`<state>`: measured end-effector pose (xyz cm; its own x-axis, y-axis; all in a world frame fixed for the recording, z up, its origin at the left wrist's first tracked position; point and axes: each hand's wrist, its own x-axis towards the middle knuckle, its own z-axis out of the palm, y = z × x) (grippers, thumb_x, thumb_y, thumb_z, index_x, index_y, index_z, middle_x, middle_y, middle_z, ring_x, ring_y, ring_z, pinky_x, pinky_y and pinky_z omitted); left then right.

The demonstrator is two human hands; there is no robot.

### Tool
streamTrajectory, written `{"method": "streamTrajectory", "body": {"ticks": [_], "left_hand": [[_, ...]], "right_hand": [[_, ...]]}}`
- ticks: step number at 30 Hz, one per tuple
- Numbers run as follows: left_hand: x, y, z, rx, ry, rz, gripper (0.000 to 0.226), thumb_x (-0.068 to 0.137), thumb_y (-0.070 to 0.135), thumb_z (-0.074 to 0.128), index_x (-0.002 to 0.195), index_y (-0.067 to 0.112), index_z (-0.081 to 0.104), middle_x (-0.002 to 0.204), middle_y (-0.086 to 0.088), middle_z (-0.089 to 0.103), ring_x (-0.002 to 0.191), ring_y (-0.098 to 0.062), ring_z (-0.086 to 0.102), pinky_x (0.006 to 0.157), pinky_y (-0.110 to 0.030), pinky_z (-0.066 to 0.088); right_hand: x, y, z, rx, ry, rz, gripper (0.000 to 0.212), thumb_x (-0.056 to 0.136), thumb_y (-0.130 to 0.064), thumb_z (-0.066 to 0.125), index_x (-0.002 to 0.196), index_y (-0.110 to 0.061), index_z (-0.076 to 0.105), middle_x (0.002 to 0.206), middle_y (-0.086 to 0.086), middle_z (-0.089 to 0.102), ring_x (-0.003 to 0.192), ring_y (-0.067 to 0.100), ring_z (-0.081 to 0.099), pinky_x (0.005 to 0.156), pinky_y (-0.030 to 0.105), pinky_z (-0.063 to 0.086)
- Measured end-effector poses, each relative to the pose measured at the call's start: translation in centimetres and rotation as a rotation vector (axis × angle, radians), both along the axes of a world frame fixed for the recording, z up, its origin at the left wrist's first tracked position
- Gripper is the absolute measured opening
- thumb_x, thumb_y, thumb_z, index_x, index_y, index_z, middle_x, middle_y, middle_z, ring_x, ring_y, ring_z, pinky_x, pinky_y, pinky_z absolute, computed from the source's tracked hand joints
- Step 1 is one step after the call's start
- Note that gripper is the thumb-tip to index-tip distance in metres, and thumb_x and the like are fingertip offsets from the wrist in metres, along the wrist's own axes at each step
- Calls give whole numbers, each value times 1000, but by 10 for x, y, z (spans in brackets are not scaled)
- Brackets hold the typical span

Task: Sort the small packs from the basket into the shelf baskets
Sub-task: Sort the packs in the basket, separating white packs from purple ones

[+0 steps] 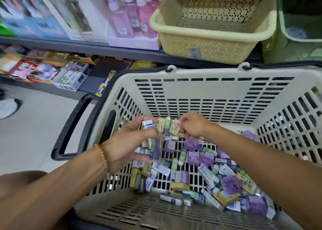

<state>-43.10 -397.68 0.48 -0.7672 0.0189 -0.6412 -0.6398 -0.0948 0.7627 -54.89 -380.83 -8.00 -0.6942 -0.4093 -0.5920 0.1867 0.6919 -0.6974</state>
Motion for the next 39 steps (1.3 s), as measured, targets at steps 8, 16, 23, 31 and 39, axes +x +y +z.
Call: {"method": "streamTrajectory", "body": {"ticks": [8, 16, 23, 31, 39], "left_hand": [[-8, 7, 2, 211, -79, 235, 48, 66, 22, 81, 111, 16, 65, 105, -14, 73, 81, -28, 72, 53, -31, 58], [-11, 21, -3, 157, -64, 252, 39, 78, 17, 73, 115, 16, 60, 90, -14, 74, 72, -29, 71, 51, -29, 56], [-15, 13, -4, 119, -86, 358, 29, 88, 12, 65, 116, 11, 56, 93, -18, 74, 72, -29, 72, 44, -28, 54], [-18, 11, -2, 139, -73, 378, 33, 90, 14, 65, 120, 5, 54, 94, -19, 72, 77, -29, 72, 49, -29, 55], [-20, 18, -5, 197, -104, 252, 23, 93, 19, 61, 109, 4, 61, 107, -23, 67, 91, -34, 66, 59, -37, 59]], "right_hand": [[18, 14, 35, -281, 68, -151, 35, 102, -38, 44, 105, -11, 65, 83, 7, 66, 63, 18, 62, 56, 27, 53], [32, 10, 61, -323, 52, 54, 10, 85, -17, 75, 90, -25, 71, 73, -7, 69, 67, 3, 64, 64, 14, 48], [8, 29, 20, -78, 62, -298, 4, 90, -12, 69, 88, -12, 65, 85, 4, 68, 73, 12, 63, 66, 23, 50], [4, 1, -12, -67, 42, -368, 25, 89, -4, 68, 65, -12, 67, 72, 5, 70, 54, 14, 65, 57, 29, 56], [22, 11, 39, -331, 61, -168, 30, 95, -46, 56, 89, -22, 73, 72, -4, 67, 60, 11, 61, 55, 24, 49]]}}
